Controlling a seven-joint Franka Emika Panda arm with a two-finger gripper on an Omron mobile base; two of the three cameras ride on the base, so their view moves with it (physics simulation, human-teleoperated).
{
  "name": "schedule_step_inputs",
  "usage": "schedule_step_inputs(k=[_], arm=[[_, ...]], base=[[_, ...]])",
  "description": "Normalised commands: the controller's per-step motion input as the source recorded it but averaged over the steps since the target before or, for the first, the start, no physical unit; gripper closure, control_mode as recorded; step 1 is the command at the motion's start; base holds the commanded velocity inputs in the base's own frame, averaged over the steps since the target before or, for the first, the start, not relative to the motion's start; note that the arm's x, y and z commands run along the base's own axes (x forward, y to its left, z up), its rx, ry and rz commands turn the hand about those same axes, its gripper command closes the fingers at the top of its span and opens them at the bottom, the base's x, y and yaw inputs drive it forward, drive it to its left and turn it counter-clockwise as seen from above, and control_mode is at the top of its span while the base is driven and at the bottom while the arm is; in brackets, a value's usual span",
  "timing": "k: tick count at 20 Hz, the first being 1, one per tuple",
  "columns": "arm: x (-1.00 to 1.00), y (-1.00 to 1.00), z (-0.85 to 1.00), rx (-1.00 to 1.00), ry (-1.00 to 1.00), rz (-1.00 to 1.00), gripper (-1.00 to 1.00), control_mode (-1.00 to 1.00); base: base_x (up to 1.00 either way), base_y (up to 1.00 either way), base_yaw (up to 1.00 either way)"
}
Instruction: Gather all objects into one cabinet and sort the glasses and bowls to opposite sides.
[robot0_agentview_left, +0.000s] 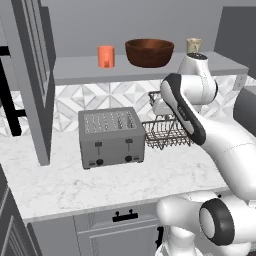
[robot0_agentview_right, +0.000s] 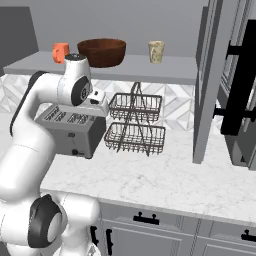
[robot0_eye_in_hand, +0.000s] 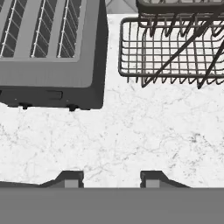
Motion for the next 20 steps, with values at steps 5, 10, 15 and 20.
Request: schedule_step_inputs(k=[5, 10, 15, 20], arm=[[-0.67, 0.0, 0.0, 0.0, -0.07, -0.01, -1.0, -1.0], [-1.0, -0.12, 0.05, 0.0, -0.05, -0.01, -1.0, -1.0], [-0.94, -0.09, 0.08, 0.0, 0.0, -0.02, -1.0, -1.0], [-0.59, -0.01, 0.0, 0.0, 0.0, -0.06, -1.0, -1.0]], base=[[0.0, 0.0, 0.0], [0.0, 0.0, 0.0], [0.0, 0.0, 0.0], [0.0, 0.0, 0.0]])
